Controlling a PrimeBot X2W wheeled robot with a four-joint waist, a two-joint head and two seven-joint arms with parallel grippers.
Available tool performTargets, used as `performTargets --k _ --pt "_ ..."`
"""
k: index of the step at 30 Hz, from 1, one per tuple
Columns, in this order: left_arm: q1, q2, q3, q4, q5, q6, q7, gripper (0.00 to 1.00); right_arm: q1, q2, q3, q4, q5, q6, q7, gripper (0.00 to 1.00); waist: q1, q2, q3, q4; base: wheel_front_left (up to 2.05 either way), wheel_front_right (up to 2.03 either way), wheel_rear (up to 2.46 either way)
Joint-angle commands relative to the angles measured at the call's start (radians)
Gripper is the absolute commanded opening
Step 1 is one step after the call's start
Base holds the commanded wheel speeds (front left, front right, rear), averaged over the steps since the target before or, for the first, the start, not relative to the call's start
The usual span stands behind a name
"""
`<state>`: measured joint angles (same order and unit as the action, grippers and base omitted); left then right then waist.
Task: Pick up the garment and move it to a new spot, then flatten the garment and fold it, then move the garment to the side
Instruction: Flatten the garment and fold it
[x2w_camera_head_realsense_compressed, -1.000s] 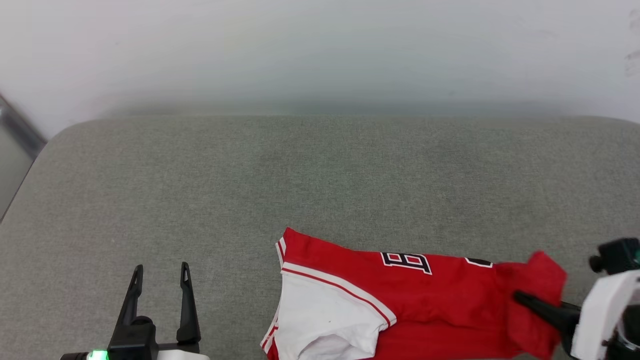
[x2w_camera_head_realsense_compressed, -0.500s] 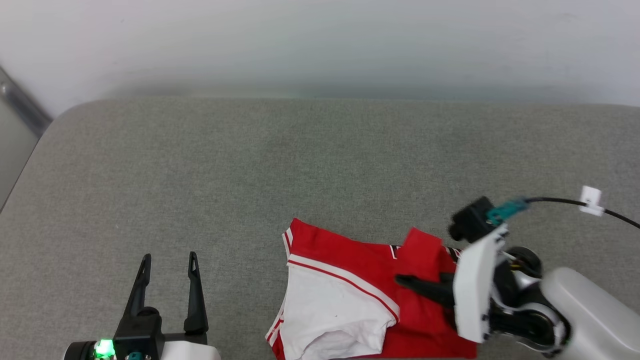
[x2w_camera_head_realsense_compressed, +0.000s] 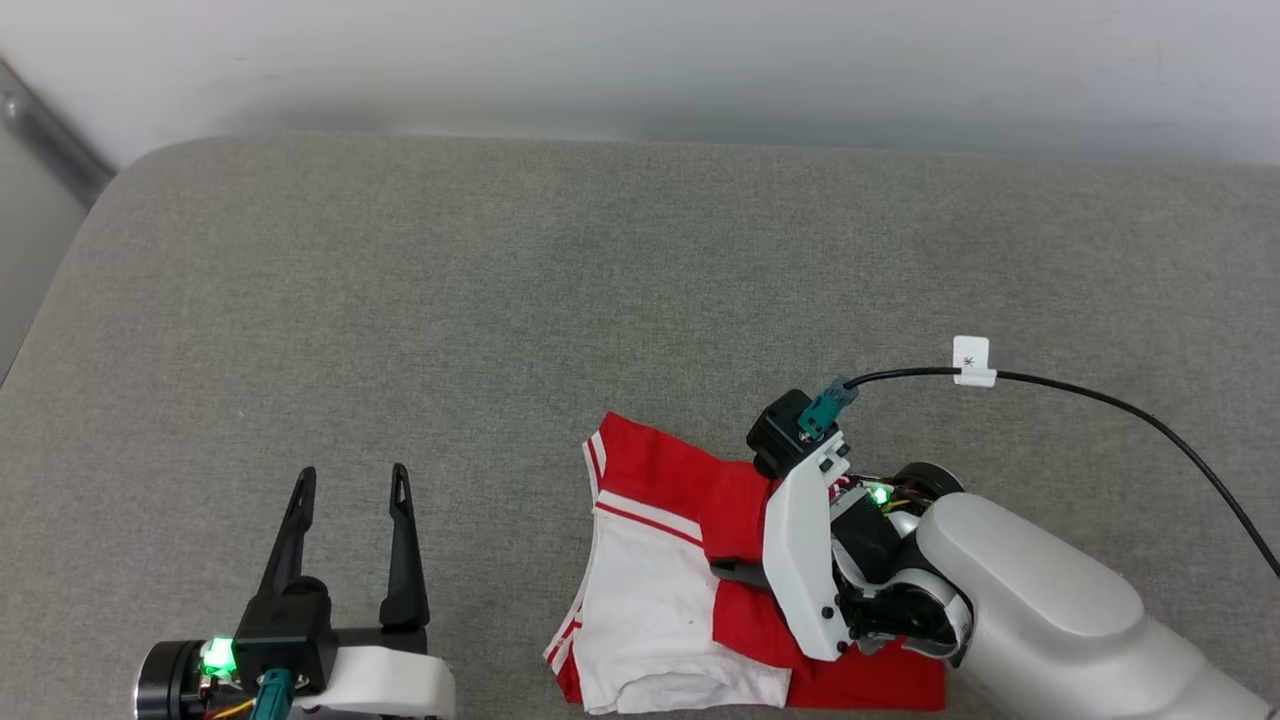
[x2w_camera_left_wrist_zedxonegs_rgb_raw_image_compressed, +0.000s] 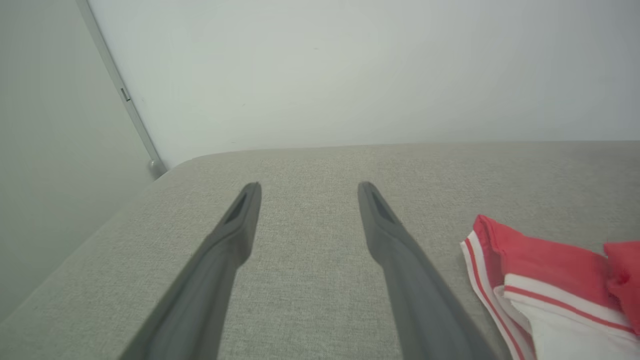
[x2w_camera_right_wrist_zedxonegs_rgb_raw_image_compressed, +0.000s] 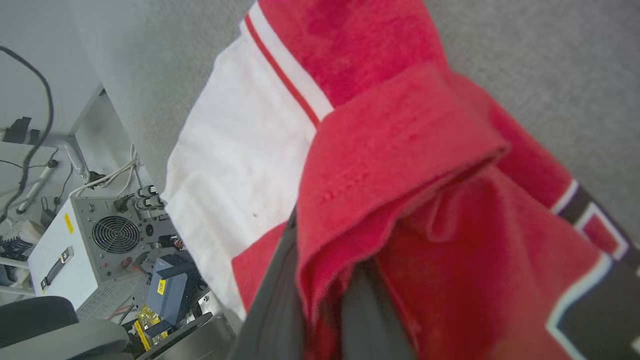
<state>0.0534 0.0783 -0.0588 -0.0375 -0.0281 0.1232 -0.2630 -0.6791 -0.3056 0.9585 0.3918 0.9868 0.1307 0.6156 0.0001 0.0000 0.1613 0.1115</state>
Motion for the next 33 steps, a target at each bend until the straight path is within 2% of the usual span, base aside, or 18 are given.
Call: performTargets --k 1,7,8,9,12,16,20,23,29,33 --pt "-0.014 -0.005 0.0 0.003 0.003 -0.003 -0.002 1.0 -0.026 0.011 0.015 0.032 -0.009 0.0 -0.006 0.0 -0.0001 0.0 0.011 0.005 0.0 0.0 0.0" --pt "-0.022 -0.01 0.004 0.009 0.004 -0.006 -0.002 1.0 -0.048 0.02 0.098 0.102 -0.017 0.0 -0.03 0.0 -0.0001 0.0 0.019 0.002 0.0 0.0 0.0" --pt "-0.021 -0.011 0.004 0.011 0.005 -0.006 -0.002 1.0 -0.054 0.015 0.106 0.1 -0.019 0.0 -0.045 0.4 -0.0001 0.0 0.015 0.001 0.0 0.0 0.0" --pt "-0.021 -0.011 0.004 0.013 0.006 -0.006 -0.002 1.0 -0.06 0.008 0.112 0.093 -0.019 0.0 -0.063 1.0 -0.0001 0.0 0.009 0.0 0.0 0.0 0.0" --pt "-0.009 -0.012 0.007 0.018 0.009 -0.008 -0.002 1.0 -0.064 -0.02 0.116 0.048 0.004 0.0 -0.126 1.0 -0.0001 0.0 -0.013 -0.007 0.0 0.0 0.0" --pt "0.01 -0.012 0.013 0.019 0.014 -0.01 -0.002 1.0 -0.068 -0.09 0.102 -0.04 -0.004 0.0 -0.242 1.0 -0.0001 0.0 -0.047 -0.024 0.0 0.0 0.0" --pt "0.033 -0.013 0.013 0.016 0.017 -0.014 -0.002 1.0 -0.059 -0.157 0.032 -0.094 -0.036 0.0 -0.384 1.0 -0.0001 0.0 -0.079 -0.043 0.0 0.0 0.0" --pt "0.049 -0.013 0.013 0.012 0.019 -0.013 -0.002 1.0 -0.033 -0.182 -0.053 -0.086 -0.109 0.0 -0.514 1.0 -0.0001 0.0 -0.097 -0.059 0.0 0.0 0.0" --pt "0.081 -0.012 0.014 0.003 0.02 -0.012 -0.002 1.0 0.064 -0.153 -0.305 0.02 -0.304 0.0 -0.789 1.0 -0.0001 0.0 -0.127 -0.081 0.0 0.0 0.0" --pt "0.098 -0.01 0.016 0.001 0.019 -0.015 -0.002 1.0 0.157 -0.103 -0.483 0.047 -0.419 0.0 -0.865 1.0 -0.0001 0.0 -0.145 -0.087 0.0 0.0 0.0"
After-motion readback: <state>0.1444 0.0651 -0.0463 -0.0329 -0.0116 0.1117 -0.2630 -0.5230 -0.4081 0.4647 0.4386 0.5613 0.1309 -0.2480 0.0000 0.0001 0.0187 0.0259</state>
